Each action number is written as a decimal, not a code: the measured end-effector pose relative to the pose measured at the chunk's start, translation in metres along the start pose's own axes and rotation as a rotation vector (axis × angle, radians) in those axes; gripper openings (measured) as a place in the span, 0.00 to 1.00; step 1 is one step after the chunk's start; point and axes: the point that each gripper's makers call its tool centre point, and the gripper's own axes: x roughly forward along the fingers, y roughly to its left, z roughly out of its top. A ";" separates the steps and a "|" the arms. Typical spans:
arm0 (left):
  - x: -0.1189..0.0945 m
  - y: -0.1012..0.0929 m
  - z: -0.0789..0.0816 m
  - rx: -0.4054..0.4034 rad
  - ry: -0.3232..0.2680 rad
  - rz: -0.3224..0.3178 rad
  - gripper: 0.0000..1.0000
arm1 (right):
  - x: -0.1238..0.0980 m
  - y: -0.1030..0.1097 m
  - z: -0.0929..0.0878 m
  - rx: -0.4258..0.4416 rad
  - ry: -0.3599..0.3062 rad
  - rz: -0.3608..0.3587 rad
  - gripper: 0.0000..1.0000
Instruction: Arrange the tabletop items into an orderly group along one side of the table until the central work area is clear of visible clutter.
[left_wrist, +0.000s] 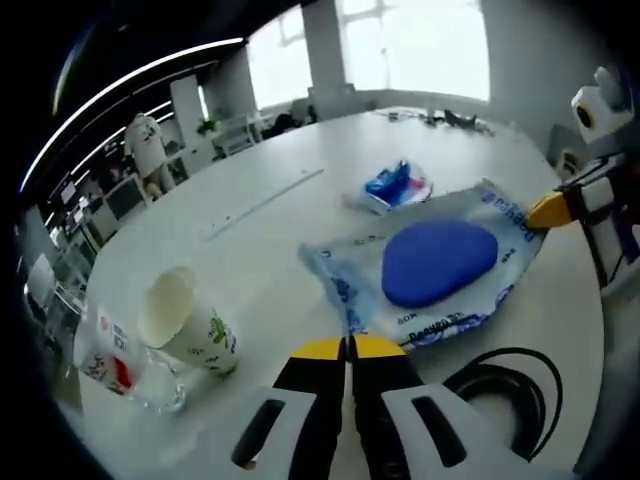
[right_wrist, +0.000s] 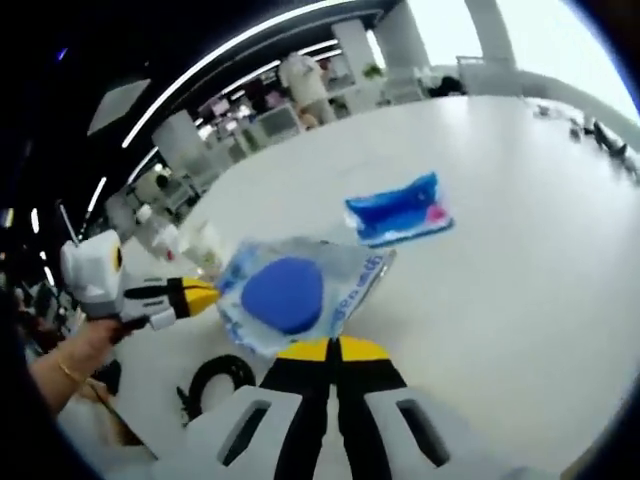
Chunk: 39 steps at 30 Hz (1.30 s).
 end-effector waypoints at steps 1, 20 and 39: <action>-0.001 0.002 -0.001 -0.005 0.000 0.003 0.00 | 0.002 0.000 0.004 -0.017 -0.001 -0.001 0.00; 0.003 0.022 -0.007 -0.025 0.006 0.069 0.00 | 0.057 -0.002 0.058 -0.154 -0.024 0.025 0.00; 0.014 0.050 -0.009 0.010 0.018 0.162 0.00 | 0.104 0.006 0.079 -0.217 -0.025 0.077 0.00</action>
